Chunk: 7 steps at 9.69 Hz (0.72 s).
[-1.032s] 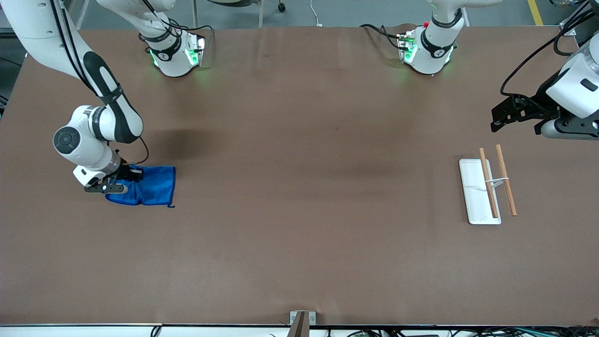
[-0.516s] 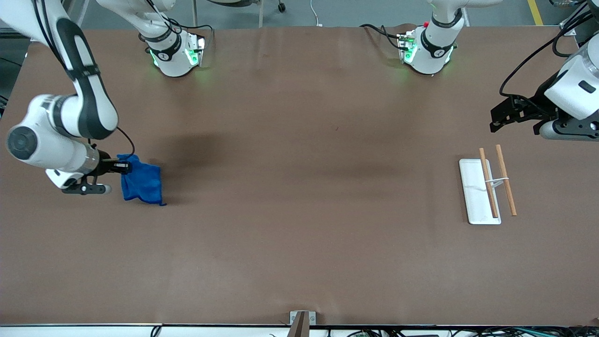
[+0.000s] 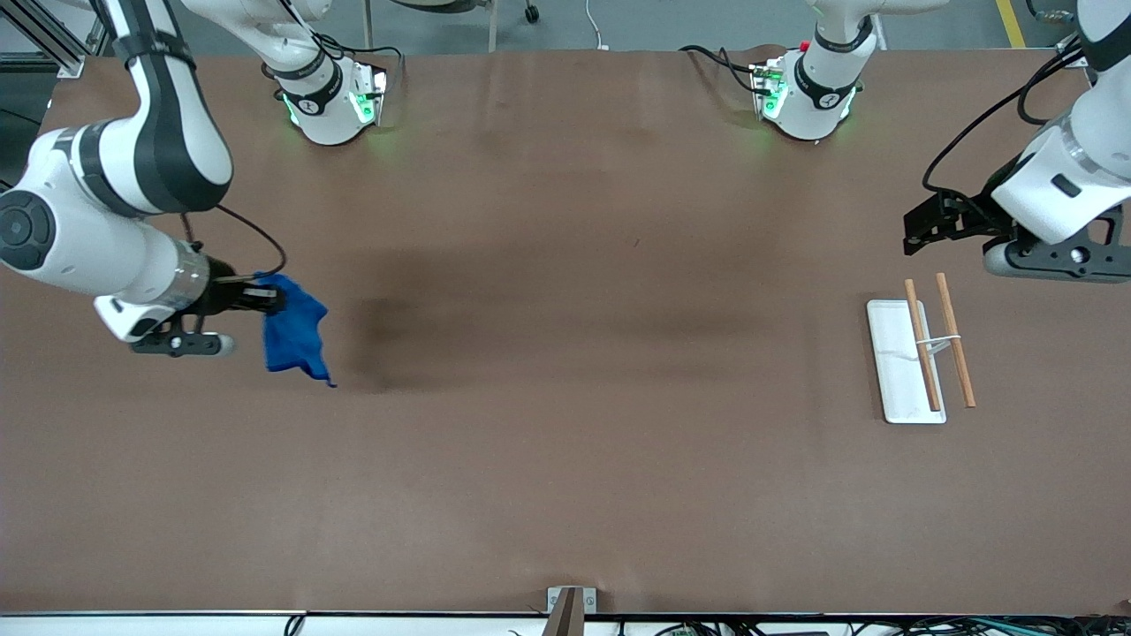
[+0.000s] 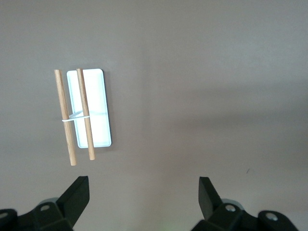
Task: Right arm passes towel to left arm to hang
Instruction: 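Lift the towel with the right gripper while the left gripper advances, then carry the towel toward the left gripper while the left gripper approaches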
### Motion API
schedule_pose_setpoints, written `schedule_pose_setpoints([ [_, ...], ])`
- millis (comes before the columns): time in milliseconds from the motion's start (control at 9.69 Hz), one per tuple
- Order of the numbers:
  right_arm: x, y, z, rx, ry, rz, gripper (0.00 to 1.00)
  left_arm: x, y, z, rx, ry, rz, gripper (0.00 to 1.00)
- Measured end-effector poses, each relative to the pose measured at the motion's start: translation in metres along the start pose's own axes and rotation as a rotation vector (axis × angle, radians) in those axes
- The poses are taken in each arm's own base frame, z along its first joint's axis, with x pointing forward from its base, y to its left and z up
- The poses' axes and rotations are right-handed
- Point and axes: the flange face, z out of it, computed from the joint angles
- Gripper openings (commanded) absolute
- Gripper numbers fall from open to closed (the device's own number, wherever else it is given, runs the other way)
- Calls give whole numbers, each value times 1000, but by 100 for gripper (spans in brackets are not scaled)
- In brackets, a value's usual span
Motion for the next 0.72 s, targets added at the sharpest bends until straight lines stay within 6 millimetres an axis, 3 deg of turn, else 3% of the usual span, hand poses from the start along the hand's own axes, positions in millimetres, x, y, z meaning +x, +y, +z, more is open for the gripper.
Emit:
schedule_pose_setpoints([
  [310, -23, -93, 6, 251, -32, -7, 0, -8, 28, 28, -121, -110, 29, 100],
  [516, -35, -146, 5, 455, -22, 12, 0, -12, 45, 34, -320, -156, 29, 100],
  [722, -52, -201, 12, 654, -29, 61, 0, -12, 24, 50, -566, -186, 38, 100],
])
